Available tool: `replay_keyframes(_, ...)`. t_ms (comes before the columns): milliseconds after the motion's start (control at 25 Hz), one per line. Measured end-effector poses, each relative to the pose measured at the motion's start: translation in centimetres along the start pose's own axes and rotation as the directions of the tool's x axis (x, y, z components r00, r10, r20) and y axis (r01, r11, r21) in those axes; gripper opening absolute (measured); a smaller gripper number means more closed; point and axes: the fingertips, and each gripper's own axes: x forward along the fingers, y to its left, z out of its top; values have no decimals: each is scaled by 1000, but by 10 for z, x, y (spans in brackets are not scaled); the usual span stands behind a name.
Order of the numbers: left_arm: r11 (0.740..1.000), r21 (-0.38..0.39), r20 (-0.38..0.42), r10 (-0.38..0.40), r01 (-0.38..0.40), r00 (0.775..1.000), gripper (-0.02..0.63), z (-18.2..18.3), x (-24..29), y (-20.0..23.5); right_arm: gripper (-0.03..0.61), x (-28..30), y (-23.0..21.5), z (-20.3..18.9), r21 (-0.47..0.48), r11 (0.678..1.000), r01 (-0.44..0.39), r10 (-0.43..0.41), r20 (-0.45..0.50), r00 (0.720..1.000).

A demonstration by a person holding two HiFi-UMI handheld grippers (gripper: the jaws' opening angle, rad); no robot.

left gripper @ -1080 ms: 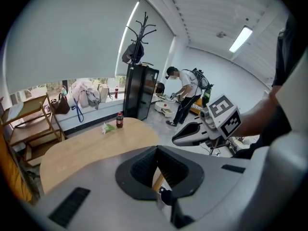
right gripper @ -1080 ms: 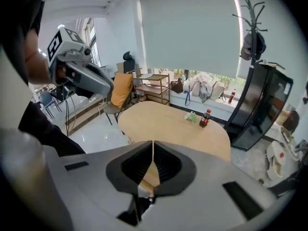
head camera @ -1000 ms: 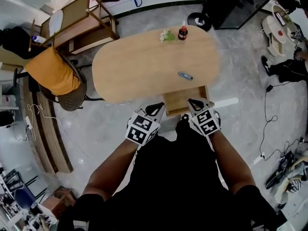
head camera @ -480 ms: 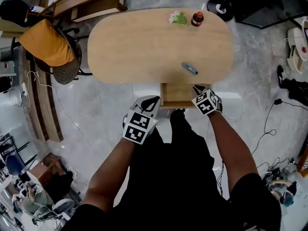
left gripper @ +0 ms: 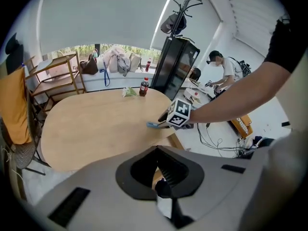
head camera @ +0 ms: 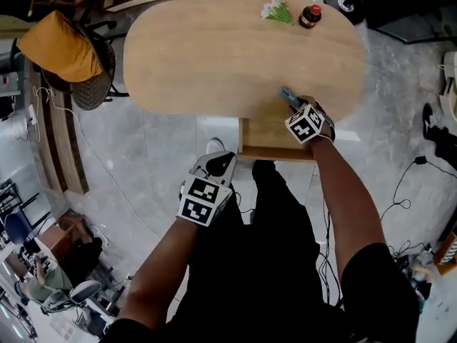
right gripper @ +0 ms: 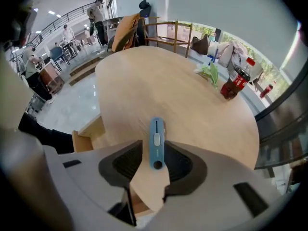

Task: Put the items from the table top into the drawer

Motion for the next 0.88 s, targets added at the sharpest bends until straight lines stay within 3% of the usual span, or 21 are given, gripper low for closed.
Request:
replay_keyframes(360, 999, -20, -26, -26, 25, 999, 2, -18, 9, 0, 172, 32, -2, 0, -40, 999, -13, 10, -79, 997)
replay_keyframes(440, 999, -20, -30, -27, 27, 999, 2, -20, 8, 3, 170, 36, -4, 0, -27, 1000, -3, 0, -88, 996)
replay_keyframes(520, 999, -21, -34, -29, 28, 999, 2, -23, 8, 6, 123, 38, -6, -2, -29, 1000, 12, -15, -101, 995)
replay_keyframes(880, 999, 6, -39, -47, 48, 998, 2, -28, 2, 12, 121, 11, 10, -8, 27, 999, 17, -15, -69, 997)
